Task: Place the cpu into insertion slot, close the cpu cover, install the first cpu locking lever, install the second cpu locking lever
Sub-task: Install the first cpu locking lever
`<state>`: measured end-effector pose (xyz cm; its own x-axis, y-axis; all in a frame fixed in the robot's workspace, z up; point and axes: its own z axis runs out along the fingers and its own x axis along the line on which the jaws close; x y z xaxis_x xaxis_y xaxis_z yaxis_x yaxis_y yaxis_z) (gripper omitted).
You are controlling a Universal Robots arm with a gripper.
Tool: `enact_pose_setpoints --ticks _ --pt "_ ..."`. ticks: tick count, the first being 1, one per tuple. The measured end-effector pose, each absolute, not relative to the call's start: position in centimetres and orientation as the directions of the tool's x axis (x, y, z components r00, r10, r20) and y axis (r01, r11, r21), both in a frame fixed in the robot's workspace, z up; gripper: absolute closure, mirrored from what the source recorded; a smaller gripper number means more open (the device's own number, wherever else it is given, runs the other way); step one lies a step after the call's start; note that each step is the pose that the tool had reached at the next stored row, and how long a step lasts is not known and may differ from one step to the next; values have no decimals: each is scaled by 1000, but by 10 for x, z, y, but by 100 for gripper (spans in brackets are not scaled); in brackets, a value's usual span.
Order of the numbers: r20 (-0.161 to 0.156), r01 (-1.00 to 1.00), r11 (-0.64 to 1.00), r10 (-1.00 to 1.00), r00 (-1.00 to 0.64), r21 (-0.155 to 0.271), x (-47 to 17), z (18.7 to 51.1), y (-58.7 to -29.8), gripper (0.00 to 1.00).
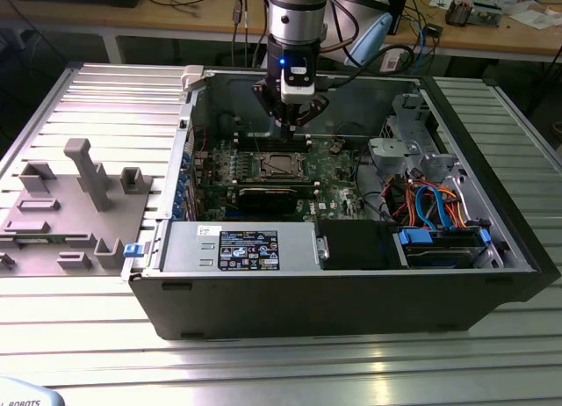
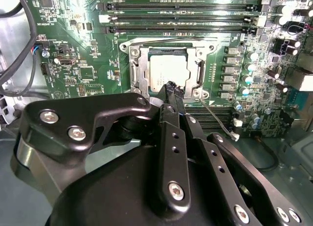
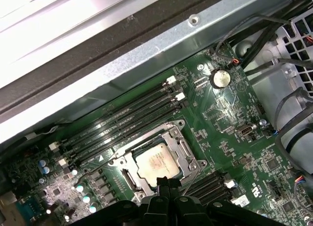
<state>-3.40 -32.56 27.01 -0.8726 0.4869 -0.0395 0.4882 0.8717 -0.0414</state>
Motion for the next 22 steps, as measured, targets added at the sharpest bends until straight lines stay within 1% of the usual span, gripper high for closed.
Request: enact_pose_setpoints --ticks 22 --pt "-40 436 899 435 -900 -41 -34 270 -326 89"
